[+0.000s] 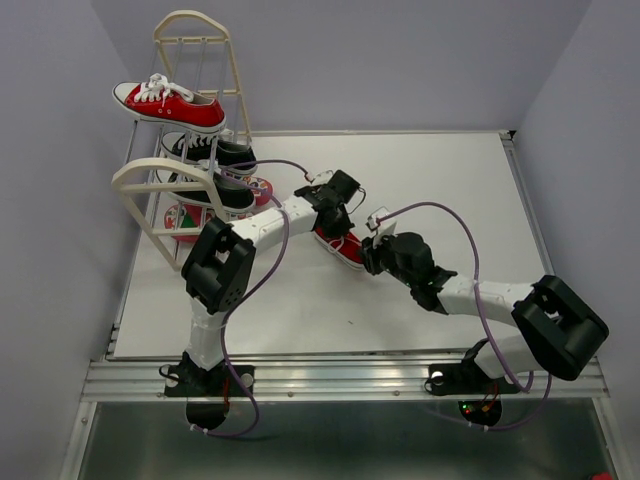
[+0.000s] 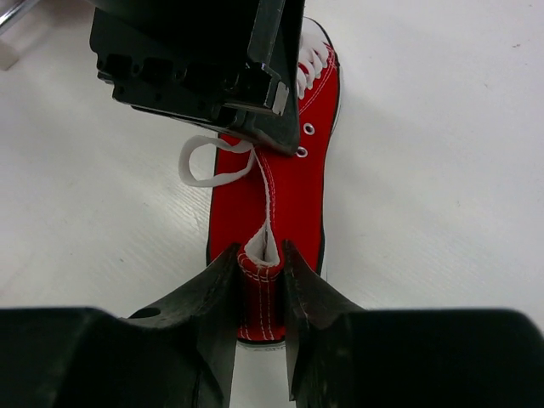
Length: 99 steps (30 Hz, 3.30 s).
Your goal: Place and organize the shoes onto the shoe shelf
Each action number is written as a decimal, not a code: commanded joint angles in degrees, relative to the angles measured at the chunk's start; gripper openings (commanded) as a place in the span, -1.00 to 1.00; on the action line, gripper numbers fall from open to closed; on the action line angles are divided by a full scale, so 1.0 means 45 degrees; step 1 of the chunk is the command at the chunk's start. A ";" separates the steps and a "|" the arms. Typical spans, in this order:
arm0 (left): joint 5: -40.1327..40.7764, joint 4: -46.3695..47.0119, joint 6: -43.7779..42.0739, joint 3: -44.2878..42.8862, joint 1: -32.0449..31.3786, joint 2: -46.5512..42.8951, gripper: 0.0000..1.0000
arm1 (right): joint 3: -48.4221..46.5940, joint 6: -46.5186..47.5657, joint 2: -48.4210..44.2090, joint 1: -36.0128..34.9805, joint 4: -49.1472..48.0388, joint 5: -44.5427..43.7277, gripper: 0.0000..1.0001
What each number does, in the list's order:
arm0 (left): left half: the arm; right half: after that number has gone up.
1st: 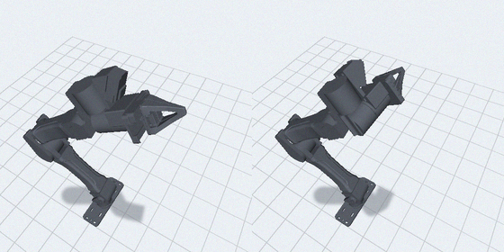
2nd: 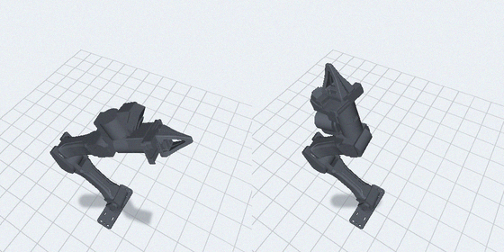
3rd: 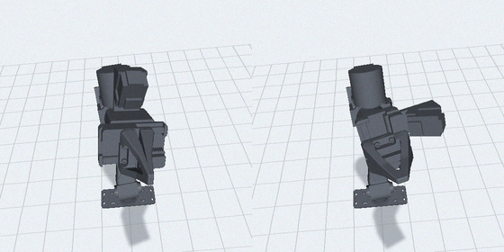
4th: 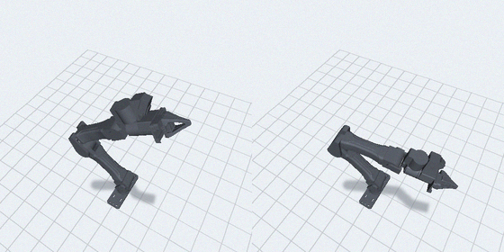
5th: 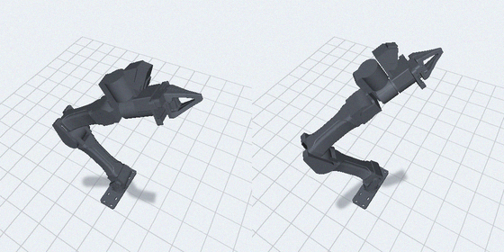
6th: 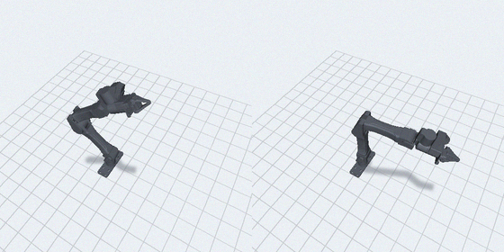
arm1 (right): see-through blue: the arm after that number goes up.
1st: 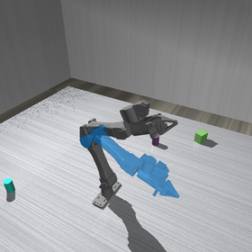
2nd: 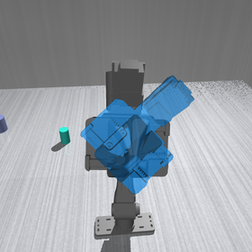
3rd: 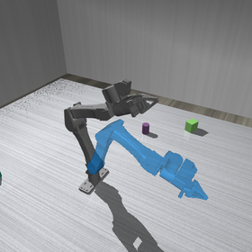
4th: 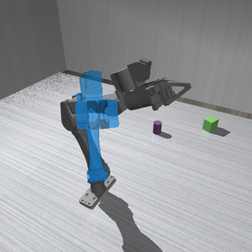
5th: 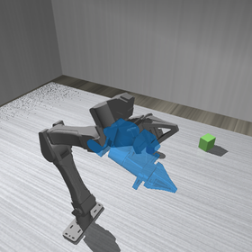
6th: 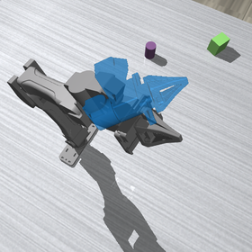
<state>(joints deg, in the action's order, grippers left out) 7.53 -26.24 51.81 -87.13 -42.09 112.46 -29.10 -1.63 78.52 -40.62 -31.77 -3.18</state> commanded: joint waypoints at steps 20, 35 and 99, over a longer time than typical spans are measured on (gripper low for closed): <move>0.4535 -0.0632 -0.3700 -0.6407 -0.0472 -0.2904 -1.00 | -0.0057 -0.0947 -0.6351 -0.0211 0.1338 0.1900 1.00; 0.9924 0.1240 -0.6942 -0.8336 -0.0452 -0.6591 -1.00 | -0.0369 -0.1044 -0.4697 -0.0211 0.2021 -0.1186 1.00; 0.6276 0.0185 -0.5595 -0.3299 0.1136 -0.8762 0.98 | -0.2267 -0.7232 -0.2975 0.3906 0.7957 -0.4978 1.00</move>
<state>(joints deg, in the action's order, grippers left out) 29.85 -28.86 31.77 -104.81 -27.33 72.27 -39.68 -24.08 67.11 -30.98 -3.49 -25.82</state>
